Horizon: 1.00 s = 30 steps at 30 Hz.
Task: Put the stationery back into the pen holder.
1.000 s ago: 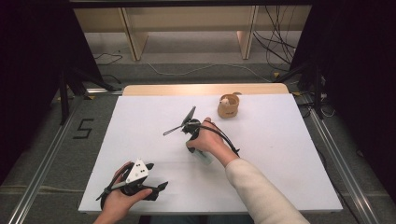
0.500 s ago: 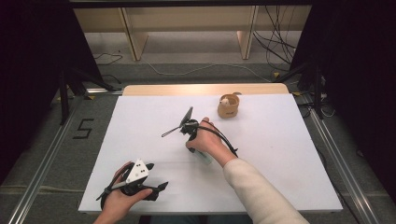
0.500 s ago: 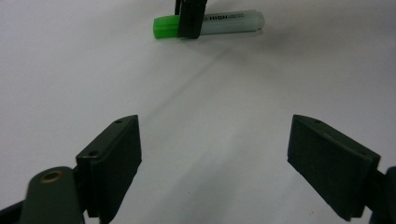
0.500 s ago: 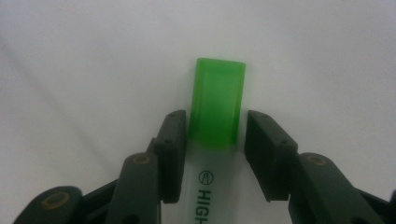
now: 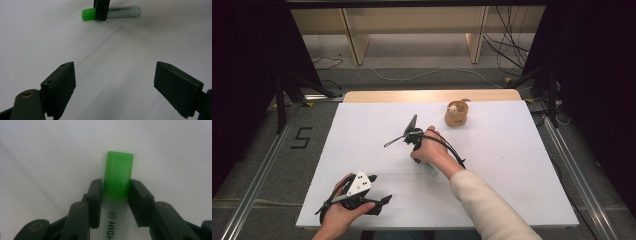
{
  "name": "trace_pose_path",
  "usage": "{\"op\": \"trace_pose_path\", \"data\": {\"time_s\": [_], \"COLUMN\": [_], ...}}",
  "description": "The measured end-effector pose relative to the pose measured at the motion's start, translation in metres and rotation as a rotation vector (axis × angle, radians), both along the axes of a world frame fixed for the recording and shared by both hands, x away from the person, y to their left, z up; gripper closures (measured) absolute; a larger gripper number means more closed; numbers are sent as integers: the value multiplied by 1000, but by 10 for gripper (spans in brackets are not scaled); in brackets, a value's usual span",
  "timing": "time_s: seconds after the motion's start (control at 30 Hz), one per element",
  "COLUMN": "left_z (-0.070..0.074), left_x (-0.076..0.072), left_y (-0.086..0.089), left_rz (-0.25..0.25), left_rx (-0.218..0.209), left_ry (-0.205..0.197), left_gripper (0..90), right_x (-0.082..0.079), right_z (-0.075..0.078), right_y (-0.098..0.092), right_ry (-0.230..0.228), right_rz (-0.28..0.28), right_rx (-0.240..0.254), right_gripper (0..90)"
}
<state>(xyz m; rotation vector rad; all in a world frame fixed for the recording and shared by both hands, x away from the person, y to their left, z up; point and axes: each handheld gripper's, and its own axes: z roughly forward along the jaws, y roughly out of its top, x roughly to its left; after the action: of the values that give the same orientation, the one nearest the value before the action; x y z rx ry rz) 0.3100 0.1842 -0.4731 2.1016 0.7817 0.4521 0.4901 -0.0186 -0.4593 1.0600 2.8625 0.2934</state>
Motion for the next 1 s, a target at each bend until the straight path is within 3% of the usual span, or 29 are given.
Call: {"op": "trace_pose_path", "data": {"time_s": [0.7,1.0], "left_z": [0,0], "left_x": [0,0], "left_y": [0,0], "left_rz": [-2,-1], "left_rx": [-4,-3], "left_ry": [-4,-4], "left_gripper": [175,175], "right_x": [-1,-1], "right_z": [0,8], "right_y": [1,-4], "right_ry": [-3,-10], "right_rz": [-20,-28], "right_rx": [-2,31], "right_gripper": [669,670]}}
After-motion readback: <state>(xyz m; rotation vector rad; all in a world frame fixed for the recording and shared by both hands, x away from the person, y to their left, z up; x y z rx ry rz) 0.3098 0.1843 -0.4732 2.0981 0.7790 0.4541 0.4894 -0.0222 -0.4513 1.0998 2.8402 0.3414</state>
